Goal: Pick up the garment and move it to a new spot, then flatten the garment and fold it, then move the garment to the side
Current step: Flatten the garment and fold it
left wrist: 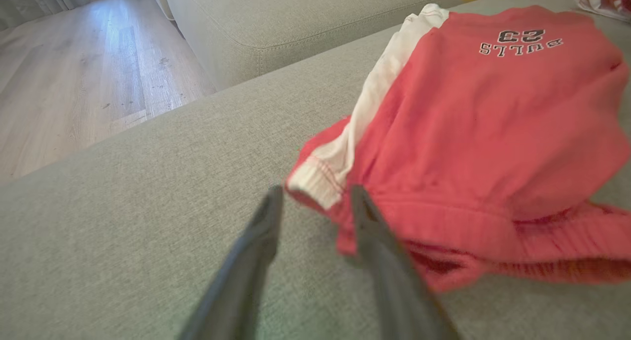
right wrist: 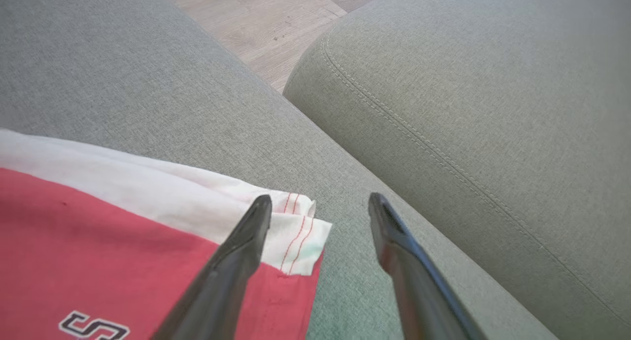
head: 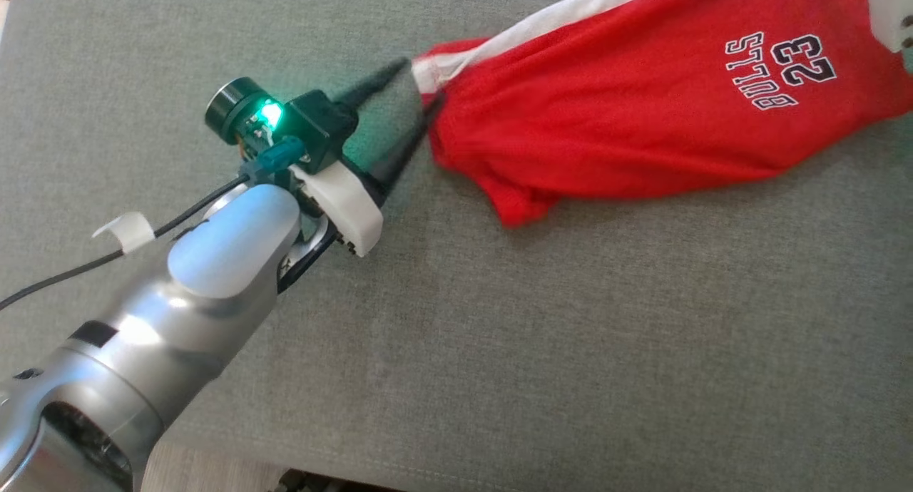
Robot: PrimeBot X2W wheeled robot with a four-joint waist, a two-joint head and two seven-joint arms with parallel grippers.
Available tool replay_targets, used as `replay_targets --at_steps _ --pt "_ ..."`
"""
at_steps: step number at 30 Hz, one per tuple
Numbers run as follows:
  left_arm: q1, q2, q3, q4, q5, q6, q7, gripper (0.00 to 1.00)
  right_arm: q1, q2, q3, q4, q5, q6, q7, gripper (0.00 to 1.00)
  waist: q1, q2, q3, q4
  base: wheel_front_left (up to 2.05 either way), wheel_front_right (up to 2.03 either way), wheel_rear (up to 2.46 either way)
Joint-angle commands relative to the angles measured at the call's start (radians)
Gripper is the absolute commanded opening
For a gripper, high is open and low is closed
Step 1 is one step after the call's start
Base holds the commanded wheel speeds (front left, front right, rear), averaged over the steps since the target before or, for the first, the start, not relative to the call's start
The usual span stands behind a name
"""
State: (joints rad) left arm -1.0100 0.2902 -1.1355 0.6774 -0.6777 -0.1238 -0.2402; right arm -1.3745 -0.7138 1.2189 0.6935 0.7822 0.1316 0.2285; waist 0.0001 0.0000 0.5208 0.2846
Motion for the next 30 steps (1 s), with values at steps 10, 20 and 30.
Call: replay_targets --at_steps 10,20,30 --pt "-0.006 0.049 0.102 0.026 -0.021 0.034 -0.020 1.00 0.004 0.070 -0.085 0.096 0.093 -0.001 -0.199 1.00 -0.0001 0.0000 -0.090 -0.069 0.00 0.00 0.00" --pt "0.178 0.066 0.448 -0.258 -0.002 0.150 -0.021 1.00 0.154 0.152 -0.214 0.139 0.129 -0.001 -0.465 1.00 -0.0001 0.0000 -0.233 -0.152 0.00 0.00 0.00" --pt "0.451 0.014 0.696 -0.412 0.053 0.180 -0.021 1.00 0.442 0.258 -0.594 0.036 0.076 -0.001 -0.490 1.00 -0.0001 0.0000 -0.335 -0.220 0.00 0.00 0.00"
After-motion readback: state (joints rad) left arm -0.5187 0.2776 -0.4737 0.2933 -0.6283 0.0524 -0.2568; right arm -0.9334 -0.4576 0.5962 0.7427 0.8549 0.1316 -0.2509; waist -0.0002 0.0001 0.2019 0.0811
